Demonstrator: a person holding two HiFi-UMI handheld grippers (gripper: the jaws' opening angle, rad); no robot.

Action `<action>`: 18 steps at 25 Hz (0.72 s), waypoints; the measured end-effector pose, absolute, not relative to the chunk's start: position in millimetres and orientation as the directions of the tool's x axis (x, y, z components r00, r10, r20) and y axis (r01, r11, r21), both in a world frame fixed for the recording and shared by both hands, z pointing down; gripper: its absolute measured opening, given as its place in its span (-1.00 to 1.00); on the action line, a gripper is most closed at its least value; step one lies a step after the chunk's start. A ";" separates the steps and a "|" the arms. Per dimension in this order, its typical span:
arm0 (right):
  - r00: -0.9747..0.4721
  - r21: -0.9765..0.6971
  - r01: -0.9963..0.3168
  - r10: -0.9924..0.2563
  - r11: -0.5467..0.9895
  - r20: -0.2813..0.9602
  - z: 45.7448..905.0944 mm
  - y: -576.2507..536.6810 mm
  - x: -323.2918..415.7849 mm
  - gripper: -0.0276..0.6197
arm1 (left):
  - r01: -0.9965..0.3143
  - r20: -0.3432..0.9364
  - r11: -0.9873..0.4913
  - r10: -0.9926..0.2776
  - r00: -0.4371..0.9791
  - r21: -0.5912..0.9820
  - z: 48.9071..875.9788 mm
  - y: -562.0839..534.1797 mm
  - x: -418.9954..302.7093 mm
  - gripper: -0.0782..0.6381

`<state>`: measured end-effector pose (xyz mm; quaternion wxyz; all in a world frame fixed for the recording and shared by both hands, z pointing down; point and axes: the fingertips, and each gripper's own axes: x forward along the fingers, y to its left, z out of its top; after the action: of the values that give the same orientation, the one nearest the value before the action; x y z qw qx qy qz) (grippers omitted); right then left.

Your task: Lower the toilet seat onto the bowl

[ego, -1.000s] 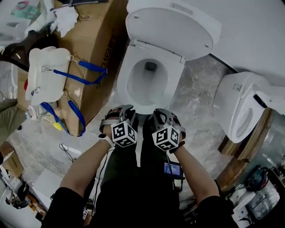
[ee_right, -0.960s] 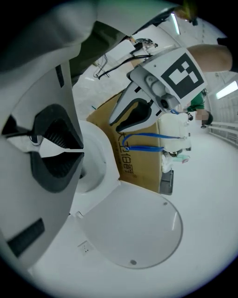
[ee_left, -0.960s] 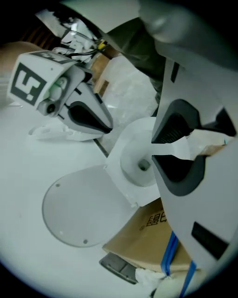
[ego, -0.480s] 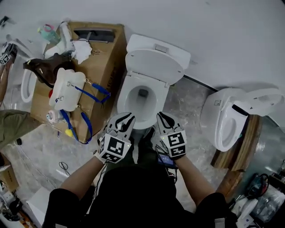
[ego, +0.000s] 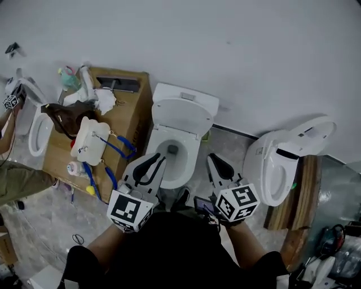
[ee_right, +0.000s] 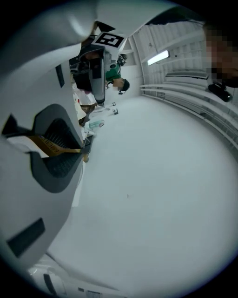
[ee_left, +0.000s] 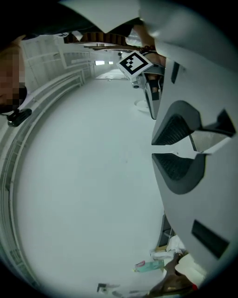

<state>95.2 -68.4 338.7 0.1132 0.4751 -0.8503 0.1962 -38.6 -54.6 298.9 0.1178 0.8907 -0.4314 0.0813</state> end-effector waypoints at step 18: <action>-0.597 -0.050 -0.801 -0.793 0.596 0.118 241.3 -26.9 36.6 -0.77 | -0.726 0.013 -0.675 -0.731 0.682 0.132 222.5 -29.9 -23.3 -0.60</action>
<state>36.6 -26.9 241.3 0.0417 0.4468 -0.8923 0.0492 -23.3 -29.9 222.5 0.0635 0.9148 -0.3983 -0.0205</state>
